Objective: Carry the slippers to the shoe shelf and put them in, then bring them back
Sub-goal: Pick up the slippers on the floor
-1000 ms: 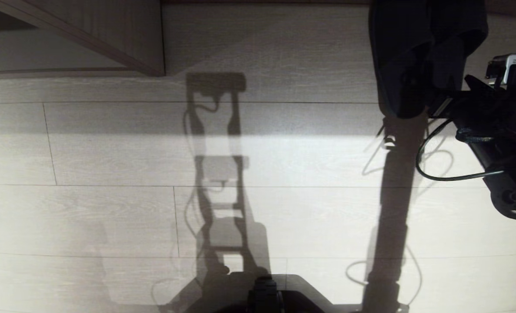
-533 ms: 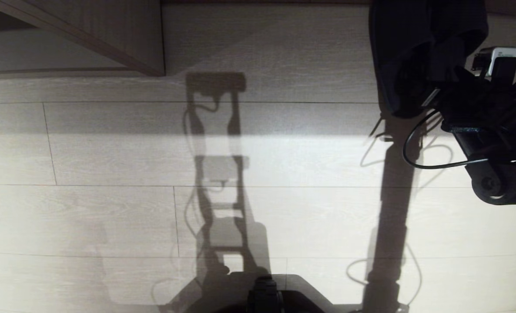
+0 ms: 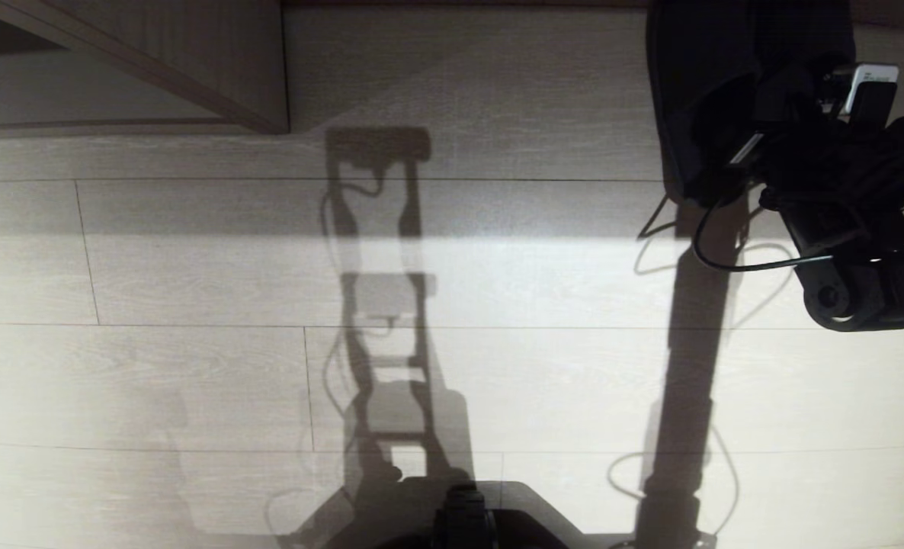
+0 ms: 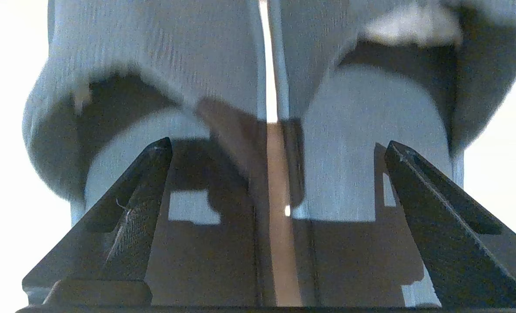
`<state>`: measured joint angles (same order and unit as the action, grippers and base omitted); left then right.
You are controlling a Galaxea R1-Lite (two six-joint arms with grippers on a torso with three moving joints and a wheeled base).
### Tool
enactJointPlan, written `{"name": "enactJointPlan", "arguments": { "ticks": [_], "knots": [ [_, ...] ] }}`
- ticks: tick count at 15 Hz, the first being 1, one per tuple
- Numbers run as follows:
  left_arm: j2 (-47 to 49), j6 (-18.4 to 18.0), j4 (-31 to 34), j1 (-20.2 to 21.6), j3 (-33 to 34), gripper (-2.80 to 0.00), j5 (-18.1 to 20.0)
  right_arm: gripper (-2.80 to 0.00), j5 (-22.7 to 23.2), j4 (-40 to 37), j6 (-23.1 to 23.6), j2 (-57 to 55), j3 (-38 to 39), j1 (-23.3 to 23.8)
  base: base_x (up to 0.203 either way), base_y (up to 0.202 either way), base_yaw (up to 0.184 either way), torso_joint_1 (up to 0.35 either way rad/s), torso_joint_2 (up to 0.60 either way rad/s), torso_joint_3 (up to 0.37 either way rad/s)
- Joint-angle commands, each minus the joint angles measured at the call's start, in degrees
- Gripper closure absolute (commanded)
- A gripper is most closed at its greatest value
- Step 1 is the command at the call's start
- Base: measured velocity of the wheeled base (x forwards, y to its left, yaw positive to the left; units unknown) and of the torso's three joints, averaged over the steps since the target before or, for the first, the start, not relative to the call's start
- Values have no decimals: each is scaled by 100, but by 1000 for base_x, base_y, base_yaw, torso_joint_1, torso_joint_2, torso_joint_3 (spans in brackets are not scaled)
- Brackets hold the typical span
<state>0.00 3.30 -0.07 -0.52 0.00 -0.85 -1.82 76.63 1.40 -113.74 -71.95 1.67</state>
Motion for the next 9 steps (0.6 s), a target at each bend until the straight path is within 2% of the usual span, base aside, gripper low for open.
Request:
{"name": "enactJointPlan", "arguments": {
  "ticks": [1, 9],
  "knots": [
    [0, 4, -1, 0, 0, 0, -3, -280, -3, 27, 9, -122, -232, 0, 0, 0, 0, 0, 0, 0],
    [0, 4, -1, 0, 0, 0, -3, -280, -12, -20, 9, -373, -1070, -66, 0, 0, 0, 0, 0, 0]
  ]
}}
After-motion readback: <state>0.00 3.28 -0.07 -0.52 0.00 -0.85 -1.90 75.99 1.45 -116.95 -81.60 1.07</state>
